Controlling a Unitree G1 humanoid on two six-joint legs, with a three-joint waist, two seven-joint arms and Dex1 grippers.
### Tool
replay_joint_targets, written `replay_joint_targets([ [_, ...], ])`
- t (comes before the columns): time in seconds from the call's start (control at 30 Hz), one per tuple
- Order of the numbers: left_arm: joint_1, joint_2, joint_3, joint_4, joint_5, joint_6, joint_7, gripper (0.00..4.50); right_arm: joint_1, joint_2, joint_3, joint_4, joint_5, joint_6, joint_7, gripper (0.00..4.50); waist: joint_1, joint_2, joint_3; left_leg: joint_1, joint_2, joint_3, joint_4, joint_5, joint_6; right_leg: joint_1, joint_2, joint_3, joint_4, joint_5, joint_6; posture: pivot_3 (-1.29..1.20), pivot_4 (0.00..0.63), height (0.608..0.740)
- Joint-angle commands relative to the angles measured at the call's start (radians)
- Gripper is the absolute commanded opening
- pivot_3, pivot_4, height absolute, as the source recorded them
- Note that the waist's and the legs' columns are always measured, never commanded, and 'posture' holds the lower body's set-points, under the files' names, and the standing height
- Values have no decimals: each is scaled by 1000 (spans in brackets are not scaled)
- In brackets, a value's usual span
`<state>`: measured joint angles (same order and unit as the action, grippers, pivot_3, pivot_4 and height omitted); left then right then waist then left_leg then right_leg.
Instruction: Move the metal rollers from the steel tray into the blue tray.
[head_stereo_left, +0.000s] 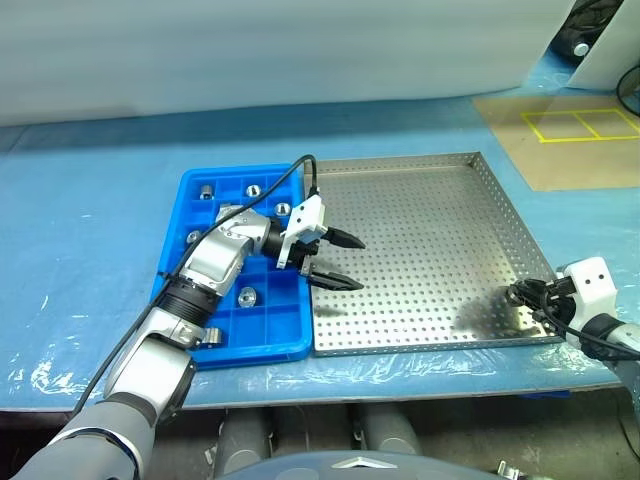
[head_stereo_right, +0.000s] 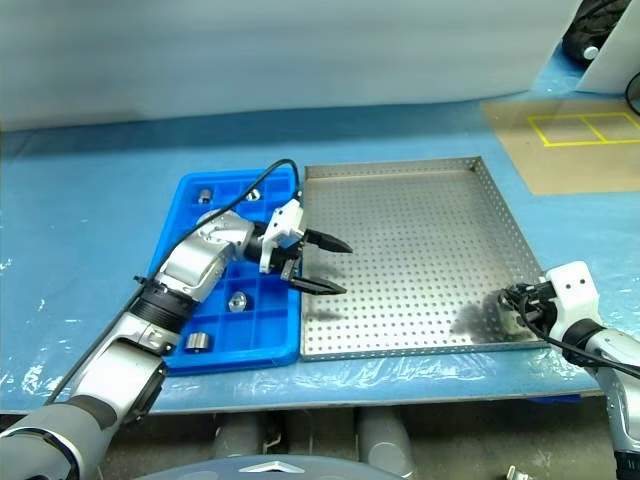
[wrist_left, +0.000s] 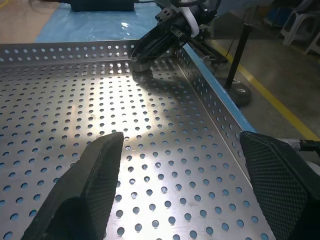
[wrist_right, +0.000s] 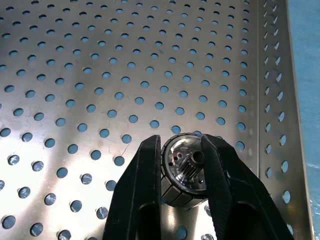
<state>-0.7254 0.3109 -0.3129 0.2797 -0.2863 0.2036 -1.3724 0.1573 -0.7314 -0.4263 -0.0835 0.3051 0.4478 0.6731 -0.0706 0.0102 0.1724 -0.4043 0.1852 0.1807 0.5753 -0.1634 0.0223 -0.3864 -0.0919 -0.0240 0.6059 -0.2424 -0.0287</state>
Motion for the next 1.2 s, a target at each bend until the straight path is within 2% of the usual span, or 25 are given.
replay_joint_targets([
  [0.03, -2, 12, 21, -38, -13, 2, -2, 3914, -18, -1, 8, -4, -3, 5, -10, 778, 0, 0, 0, 0, 0, 0, 0, 0, 0, 0, 0, 0, 0, 0, 0, -437, 150, 740],
  [0.27, 1, 46, 36, -67, -34, 24, -13, 3914, -86, -9, 20, -105, 68, 80, 18, 778, 1, 1, 0, -1, 0, 1, -3, 1, 0, -3, 0, 0, 0, 0, 0, -427, 150, 740],
  [0.47, -1, 112, 70, -74, -40, 32, -27, 3914, -228, -4, 116, -241, 130, 170, 21, 778, 3, 2, 0, 0, 3, 1, -5, 4, -1, -4, 3, 1, 2, 0, 0, -397, 150, 740],
  [0.73, 22, 240, 143, -110, -48, 57, -10, 3914, -413, 41, 256, -290, 210, 254, 49, 778, 16, 2, 0, -1, 3, 1, -8, 6, -2, -5, 4, 0, 2, 0, 0, -301, 150, 740],
  [0.9, 124, 362, 218, -254, -99, 152, 1, 3914, -555, 102, 403, -242, 237, 273, 135, 778, 25, 2, 0, 0, 4, 1, -12, 8, -7, -9, 4, 0, 4, 0, 0, -177, 150, 740],
  [1.07, 254, 460, 267, -425, -145, 221, 14, 3914, -638, 123, 509, -172, 238, 265, 255, 778, 77, 3, 0, -1, 6, 1, -15, 10, -10, -12, 6, 0, 5, 0, -1, -57, 150, 740],
  [1.2, 414, 545, 368, -615, -207, 306, 70, 3914, -722, 157, 619, -75, 212, 227, 387, 778, 110, 2, 1, -1, 5, 1, -15, 9, -14, -12, 5, -1, 6, 0, -1, 83, 150, 740],
])
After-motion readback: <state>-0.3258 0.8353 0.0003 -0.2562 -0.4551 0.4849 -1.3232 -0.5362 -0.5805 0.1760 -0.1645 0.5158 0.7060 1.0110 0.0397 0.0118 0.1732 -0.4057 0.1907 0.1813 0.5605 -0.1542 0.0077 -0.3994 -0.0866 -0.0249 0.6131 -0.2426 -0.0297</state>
